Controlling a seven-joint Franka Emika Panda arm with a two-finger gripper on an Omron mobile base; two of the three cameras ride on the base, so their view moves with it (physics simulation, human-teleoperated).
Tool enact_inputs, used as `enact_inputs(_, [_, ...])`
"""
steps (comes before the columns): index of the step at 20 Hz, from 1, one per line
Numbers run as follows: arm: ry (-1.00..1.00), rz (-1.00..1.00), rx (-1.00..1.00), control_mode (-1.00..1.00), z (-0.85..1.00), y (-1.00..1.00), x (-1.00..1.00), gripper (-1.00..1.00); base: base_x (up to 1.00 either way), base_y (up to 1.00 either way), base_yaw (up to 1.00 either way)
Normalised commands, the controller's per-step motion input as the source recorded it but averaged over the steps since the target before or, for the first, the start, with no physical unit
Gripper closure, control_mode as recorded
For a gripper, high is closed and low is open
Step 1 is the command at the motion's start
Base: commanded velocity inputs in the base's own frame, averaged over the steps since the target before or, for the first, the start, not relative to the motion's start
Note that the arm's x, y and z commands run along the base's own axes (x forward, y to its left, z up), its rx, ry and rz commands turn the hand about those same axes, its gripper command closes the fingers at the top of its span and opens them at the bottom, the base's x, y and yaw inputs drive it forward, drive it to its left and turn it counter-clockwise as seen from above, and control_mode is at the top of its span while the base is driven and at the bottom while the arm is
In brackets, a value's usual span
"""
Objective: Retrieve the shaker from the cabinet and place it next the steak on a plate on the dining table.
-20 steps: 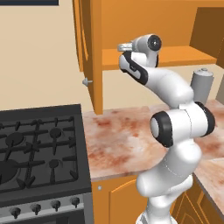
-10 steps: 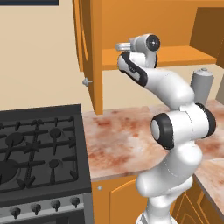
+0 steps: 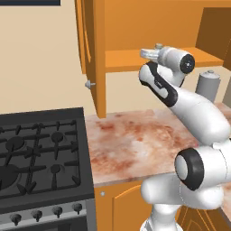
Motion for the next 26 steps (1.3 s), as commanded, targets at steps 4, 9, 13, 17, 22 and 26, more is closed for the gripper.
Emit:
enact_inputs(4, [-0.08, 0.0, 0.1, -1.0, 0.0, -0.92, -1.0, 1.0, 0.0, 0.0, 0.0])
enact_inputs(9, [-0.06, 0.0, 0.09, -1.0, 0.0, -0.68, -1.0, 1.0, 0.0, 0.0, 0.0])
enact_inputs(13, [-0.01, 0.0, 0.05, -1.0, 0.0, -0.46, -1.0, 1.0, 0.0, 0.0, 0.0])
enact_inputs(17, [0.0, 0.0, 0.0, -1.0, -0.01, 0.18, -1.0, 1.0, 0.0, 0.0, 0.0])
enact_inputs(22, [0.0, -0.05, -0.13, -1.0, -0.04, 0.8, -1.0, 1.0, 0.0, 0.0, 0.0])
enact_inputs(26, [0.0, -0.14, -0.03, -1.0, 0.0, 0.28, -0.99, 1.0, 0.0, 0.0, 0.0])
